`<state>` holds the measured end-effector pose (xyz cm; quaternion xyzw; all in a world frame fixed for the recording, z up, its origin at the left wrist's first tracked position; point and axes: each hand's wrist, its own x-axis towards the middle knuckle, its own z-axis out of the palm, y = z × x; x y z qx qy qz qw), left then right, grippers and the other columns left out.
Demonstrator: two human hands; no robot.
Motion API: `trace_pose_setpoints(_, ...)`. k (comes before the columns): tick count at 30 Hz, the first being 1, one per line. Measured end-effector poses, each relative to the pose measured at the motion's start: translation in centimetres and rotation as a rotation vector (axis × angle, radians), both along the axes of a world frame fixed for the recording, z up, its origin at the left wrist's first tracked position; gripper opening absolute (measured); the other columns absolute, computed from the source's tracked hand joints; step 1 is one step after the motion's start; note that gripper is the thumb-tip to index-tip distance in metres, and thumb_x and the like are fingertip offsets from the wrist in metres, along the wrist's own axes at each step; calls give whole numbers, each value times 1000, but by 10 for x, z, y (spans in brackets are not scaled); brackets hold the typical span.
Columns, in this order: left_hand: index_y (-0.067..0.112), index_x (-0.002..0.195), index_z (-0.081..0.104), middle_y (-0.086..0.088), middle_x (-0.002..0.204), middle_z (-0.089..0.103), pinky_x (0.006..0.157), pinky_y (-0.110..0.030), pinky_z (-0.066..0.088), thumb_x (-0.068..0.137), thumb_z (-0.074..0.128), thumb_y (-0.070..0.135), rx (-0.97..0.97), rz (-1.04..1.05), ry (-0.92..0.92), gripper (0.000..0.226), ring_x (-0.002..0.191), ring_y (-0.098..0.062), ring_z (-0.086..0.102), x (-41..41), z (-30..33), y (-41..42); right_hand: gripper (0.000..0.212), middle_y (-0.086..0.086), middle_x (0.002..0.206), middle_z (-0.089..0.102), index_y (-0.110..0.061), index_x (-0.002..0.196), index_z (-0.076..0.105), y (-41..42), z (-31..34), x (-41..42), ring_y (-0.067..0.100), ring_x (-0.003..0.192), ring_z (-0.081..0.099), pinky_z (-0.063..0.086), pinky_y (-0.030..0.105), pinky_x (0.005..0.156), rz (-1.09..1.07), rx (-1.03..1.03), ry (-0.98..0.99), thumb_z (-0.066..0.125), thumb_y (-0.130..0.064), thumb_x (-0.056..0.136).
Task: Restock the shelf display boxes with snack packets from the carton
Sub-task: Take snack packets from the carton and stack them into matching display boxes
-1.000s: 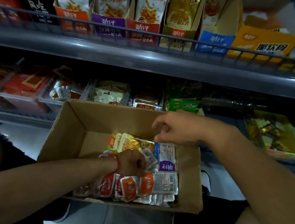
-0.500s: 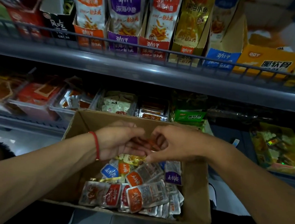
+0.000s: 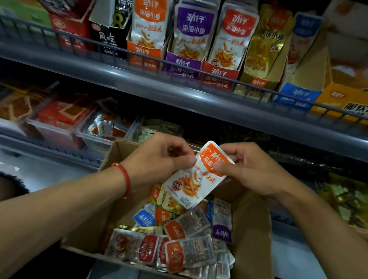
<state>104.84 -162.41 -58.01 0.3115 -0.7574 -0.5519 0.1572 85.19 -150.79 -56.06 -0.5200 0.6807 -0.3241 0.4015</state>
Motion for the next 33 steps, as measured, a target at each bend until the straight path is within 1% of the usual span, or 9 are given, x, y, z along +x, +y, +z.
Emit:
trace_pose_setpoints(6, 9, 80, 74, -13, 87, 76, 65, -28, 56, 88, 69, 1, 277, 75, 86, 13, 81, -23, 72, 6, 10, -7, 26, -2, 107, 78, -16, 120, 70, 1, 10, 10, 12, 102, 74, 60, 36, 91, 7, -68, -3, 69, -16, 94)
trace_pose_setpoints(8, 9, 80, 74, -13, 86, 76, 66, -30, 57, 88, 69, 0, 236, 77, 112, 13, 82, -25, 73, 8, 12, -11, 26, -3, 106, 78, -17, 119, 71, 0, 14, 14, 12, 100, 74, 60, 33, 90, -7, -82, 0, 70, -16, 93)
trace_pose_setpoints(12, 12, 83, 74, -9, 85, 77, 78, -41, 63, 90, 72, 10, 6, 84, 160, 8, 84, -23, 75, 14, 21, -20, 14, -4, 94, 78, -15, 105, 74, -9, 28, 27, 8, 89, 75, 61, 25, 77, -139, -196, 57, 70, -14, 93)
trace_pose_setpoints(16, 15, 85, 75, 0, 85, 77, 79, -43, 62, 89, 74, 17, -88, 135, 199, 5, 83, -16, 75, 22, 36, -36, 4, -7, 88, 75, -26, 96, 74, -30, 43, 41, 6, 84, 73, 61, 26, 75, -293, -316, 278, 71, -25, 93)
trace_pose_setpoints(20, 14, 85, 76, -4, 82, 75, 75, -38, 62, 89, 75, 20, -181, 277, 316, 7, 82, -19, 72, 31, 48, -61, 3, -17, 87, 69, -33, 95, 70, -61, 74, 57, -4, 85, 65, 52, 14, 71, -221, -413, 546, 70, -31, 94)
trace_pose_setpoints(25, 21, 88, 67, 4, 83, 69, 72, -22, 55, 92, 70, 24, -286, 492, 387, 5, 81, -8, 67, 45, 58, -95, 11, -10, 89, 66, -21, 101, 73, -116, 132, 65, 8, 82, 63, 47, 25, 73, -128, -610, 845, 68, -30, 96)
trace_pose_setpoints(27, 25, 88, 65, 5, 83, 67, 76, -26, 54, 91, 68, 17, -227, 612, 390, 9, 81, -10, 64, 51, 57, -110, 17, -7, 89, 65, -18, 105, 74, -135, 152, 65, 8, 83, 59, 44, 25, 77, -137, -673, 942, 67, -31, 98)
trace_pose_setpoints(30, 25, 91, 63, 0, 86, 66, 83, -33, 56, 88, 68, 11, -113, 654, 382, 15, 87, -19, 67, 57, 56, -123, 23, 3, 105, 71, -16, 114, 70, -157, 173, 65, 7, 92, 56, 47, 27, 83, -149, -740, 1046, 61, -33, 101)
trace_pose_setpoints(33, 25, 91, 62, -4, 90, 68, 77, -28, 56, 89, 69, 8, -46, 643, 384, 19, 85, -19, 67, 59, 58, -124, 27, 9, 116, 70, -14, 120, 68, -173, 180, 68, 15, 100, 61, 47, 28, 86, -128, -776, 1128, 59, -32, 102)
